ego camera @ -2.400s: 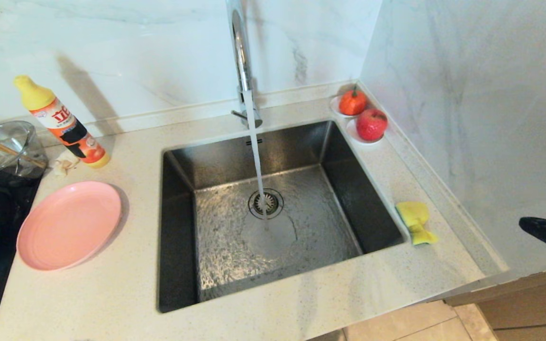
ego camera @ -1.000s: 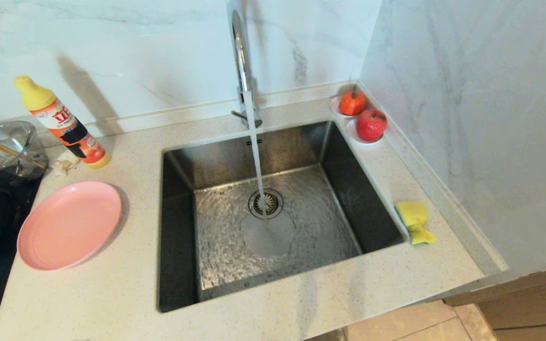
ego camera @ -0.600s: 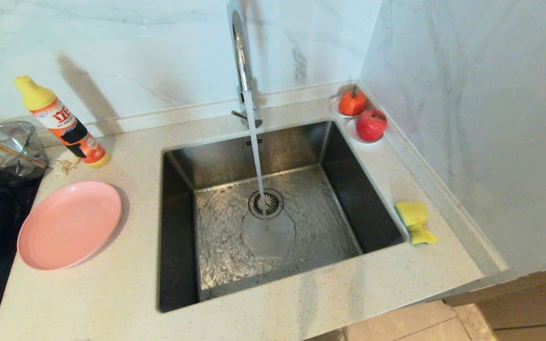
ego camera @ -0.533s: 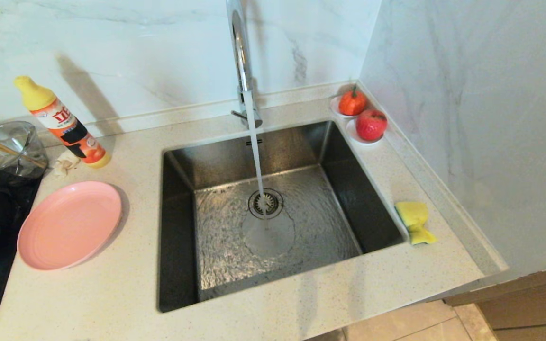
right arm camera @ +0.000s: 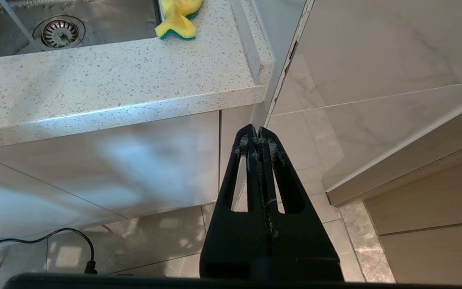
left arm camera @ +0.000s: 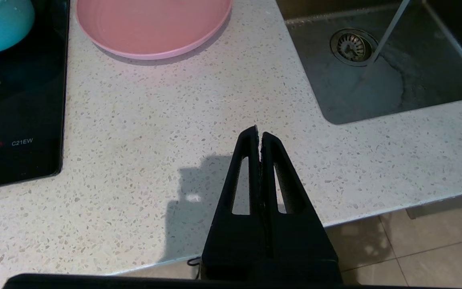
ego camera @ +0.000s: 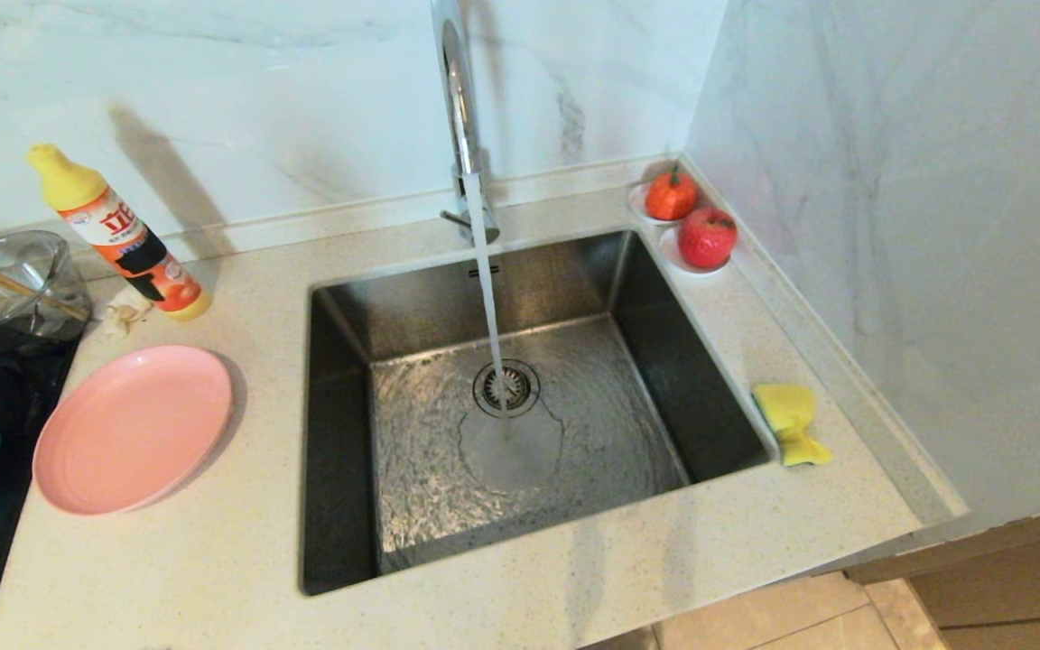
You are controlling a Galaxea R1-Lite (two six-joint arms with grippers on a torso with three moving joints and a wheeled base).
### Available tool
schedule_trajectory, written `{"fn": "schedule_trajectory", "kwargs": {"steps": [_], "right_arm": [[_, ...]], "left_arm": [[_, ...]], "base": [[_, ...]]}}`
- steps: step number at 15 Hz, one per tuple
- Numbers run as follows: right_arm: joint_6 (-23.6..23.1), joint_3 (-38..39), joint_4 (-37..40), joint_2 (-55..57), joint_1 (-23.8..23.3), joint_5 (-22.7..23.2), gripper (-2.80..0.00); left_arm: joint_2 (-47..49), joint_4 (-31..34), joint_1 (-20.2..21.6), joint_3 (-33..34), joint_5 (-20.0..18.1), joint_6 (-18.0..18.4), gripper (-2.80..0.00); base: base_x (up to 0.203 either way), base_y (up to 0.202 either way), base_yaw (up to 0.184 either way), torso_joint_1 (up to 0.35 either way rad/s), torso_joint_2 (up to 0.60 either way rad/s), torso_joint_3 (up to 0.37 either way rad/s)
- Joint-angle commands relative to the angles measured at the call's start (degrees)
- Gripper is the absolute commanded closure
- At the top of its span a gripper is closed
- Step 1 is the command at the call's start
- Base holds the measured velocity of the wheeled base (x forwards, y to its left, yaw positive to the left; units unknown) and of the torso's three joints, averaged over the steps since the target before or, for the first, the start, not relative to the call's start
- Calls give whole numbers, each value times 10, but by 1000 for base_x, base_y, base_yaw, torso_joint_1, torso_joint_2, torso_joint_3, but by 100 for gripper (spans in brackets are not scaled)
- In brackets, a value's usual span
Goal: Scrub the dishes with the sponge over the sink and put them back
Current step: Turn off the faucet
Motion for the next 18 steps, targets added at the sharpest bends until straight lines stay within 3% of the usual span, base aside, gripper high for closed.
{"fn": "schedule_trajectory", "kwargs": {"steps": [1, 18], "right_arm": [[0, 0, 0, 2, 0, 0, 0], [0, 0, 0, 2, 0, 0, 0]], "left_arm": [[0, 0, 0, 0, 0, 0, 0], [1, 5, 0, -3, 2, -7, 0]], "base": [[0, 0, 0, 0, 0, 0], [0, 0, 0, 0, 0, 0]]}}
